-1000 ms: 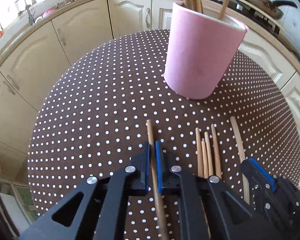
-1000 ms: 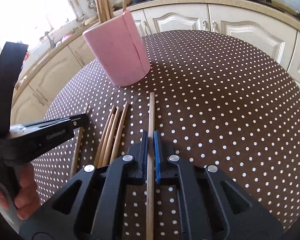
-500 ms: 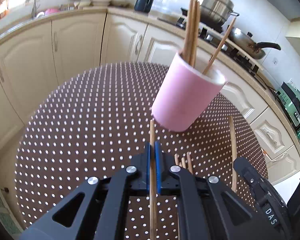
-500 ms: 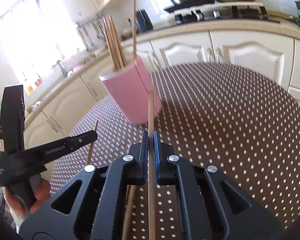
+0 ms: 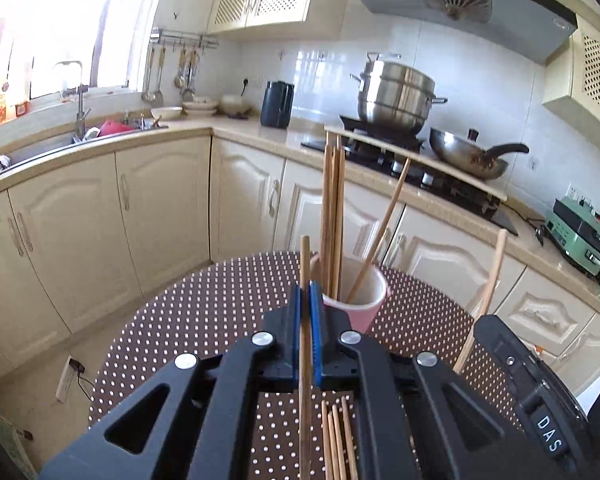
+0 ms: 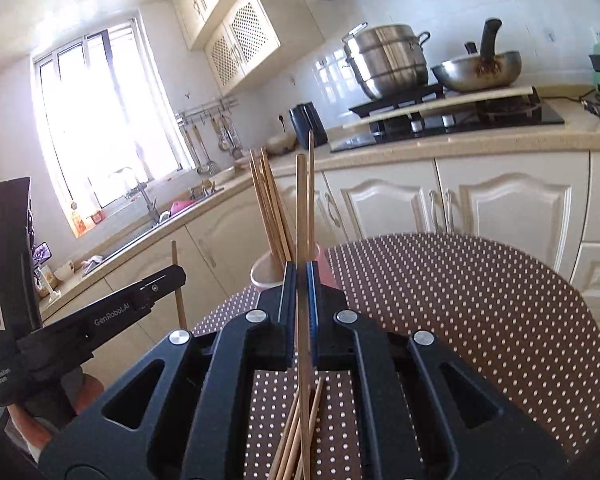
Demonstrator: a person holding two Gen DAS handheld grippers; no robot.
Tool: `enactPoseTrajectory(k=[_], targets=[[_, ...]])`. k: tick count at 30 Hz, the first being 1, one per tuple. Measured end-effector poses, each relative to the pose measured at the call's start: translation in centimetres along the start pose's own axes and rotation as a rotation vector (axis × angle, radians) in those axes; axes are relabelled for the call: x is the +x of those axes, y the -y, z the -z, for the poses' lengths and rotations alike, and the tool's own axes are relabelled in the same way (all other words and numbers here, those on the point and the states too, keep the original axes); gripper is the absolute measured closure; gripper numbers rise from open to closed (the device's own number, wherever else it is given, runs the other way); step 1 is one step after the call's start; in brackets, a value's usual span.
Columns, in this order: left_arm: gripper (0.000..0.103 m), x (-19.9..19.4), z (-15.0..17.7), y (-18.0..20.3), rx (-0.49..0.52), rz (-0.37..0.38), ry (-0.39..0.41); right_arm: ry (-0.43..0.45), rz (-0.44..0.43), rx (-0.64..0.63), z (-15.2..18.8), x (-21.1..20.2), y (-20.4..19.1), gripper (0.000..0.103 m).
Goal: Organize utensils
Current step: 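Lift both chopsticks upright and carry them over the pink cup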
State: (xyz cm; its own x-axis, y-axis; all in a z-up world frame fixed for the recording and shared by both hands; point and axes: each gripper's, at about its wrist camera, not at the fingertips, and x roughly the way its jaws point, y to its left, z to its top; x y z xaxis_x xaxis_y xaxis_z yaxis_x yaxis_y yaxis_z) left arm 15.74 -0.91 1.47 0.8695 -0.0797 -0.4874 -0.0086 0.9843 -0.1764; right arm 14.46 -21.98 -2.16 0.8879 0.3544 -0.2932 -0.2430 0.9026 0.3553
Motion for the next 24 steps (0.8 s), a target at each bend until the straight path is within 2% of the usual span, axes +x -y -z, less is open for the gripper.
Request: enactPoseTrajectory(k=[11, 14, 24], targets=[[0.098, -2.5, -6.2, 0.9, 0.007, -0.015, 0.144, 0.13, -0.007, -0.021, -5.3, -0.4, -1.9, 0.098], [0.098, -3.5, -8.3, 1.2, 0.02, -0.043, 0.183, 0.169, 0.005, -0.042, -7.1, -0.3, -2.5, 0.097], [0.098, -5.6, -14.5, 2.4, 0.002, -0.057, 0.307, 0.265, 0.027, -0.095, -12.6, 0.8, -3.9, 0.097]])
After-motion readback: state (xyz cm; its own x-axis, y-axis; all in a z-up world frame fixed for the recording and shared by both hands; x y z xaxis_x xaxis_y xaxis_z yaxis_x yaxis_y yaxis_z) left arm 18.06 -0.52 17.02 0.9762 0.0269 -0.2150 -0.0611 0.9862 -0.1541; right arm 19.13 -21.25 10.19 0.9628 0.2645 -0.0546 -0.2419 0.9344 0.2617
